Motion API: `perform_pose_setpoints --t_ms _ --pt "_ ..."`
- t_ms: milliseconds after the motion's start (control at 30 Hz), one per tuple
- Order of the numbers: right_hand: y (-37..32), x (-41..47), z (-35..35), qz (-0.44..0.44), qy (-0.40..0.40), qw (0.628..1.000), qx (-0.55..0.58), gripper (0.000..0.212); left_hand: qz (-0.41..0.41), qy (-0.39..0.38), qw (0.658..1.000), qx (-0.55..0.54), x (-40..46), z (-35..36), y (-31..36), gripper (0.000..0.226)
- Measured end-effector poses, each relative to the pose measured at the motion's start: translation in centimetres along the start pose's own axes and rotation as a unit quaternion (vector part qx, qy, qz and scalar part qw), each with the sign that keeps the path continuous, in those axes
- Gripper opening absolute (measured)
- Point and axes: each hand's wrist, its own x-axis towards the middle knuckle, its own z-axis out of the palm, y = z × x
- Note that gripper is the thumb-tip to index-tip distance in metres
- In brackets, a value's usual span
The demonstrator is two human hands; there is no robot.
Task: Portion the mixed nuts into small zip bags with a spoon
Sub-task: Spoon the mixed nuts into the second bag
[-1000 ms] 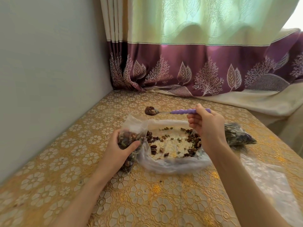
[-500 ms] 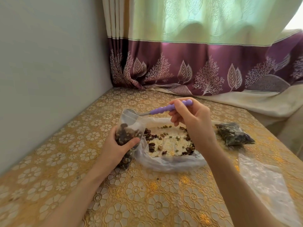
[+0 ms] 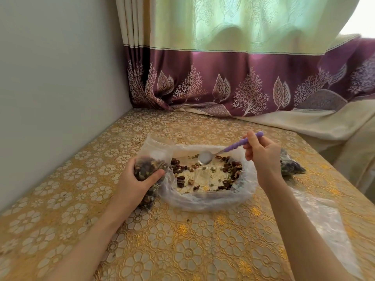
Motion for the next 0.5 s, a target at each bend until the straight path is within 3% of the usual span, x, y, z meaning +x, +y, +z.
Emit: perform_pose_setpoints --t_ms 200,500 --pt "0.9 1.0 -1.3 -0.036 -0.021 0.995 -0.095 0.031 0.001 0.002 1.000 0.001 0.0 0.0 -0.2 0.045" --pt "0.2 1.1 -3.0 0.002 -0.106 0.991 -0.078 0.034 0.012 0.012 1.000 0.013 0.1 0.1 -0.1 0.044"
